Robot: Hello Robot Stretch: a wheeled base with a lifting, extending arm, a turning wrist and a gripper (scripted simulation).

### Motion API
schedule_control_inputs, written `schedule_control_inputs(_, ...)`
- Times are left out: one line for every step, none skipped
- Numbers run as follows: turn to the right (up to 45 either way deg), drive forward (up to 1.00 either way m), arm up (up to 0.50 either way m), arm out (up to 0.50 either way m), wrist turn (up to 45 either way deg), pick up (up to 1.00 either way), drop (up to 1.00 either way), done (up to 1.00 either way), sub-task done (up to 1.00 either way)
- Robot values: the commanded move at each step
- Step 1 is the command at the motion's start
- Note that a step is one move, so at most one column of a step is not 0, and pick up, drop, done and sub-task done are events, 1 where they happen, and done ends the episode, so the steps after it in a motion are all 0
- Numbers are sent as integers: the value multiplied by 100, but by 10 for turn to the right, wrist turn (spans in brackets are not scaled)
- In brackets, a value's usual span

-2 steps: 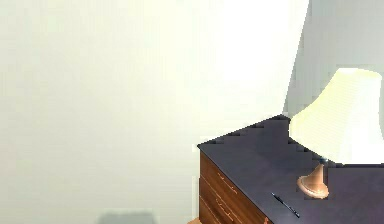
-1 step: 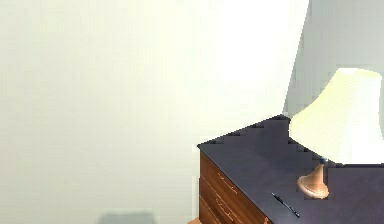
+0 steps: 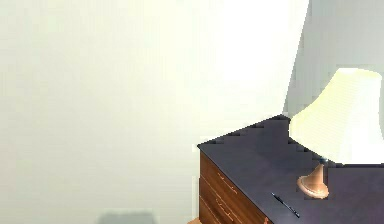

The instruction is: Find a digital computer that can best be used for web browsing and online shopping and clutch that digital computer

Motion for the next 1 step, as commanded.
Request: schedule_control_inputs(0, 0, 0, 0, 0, 0, 0, 100, 0)
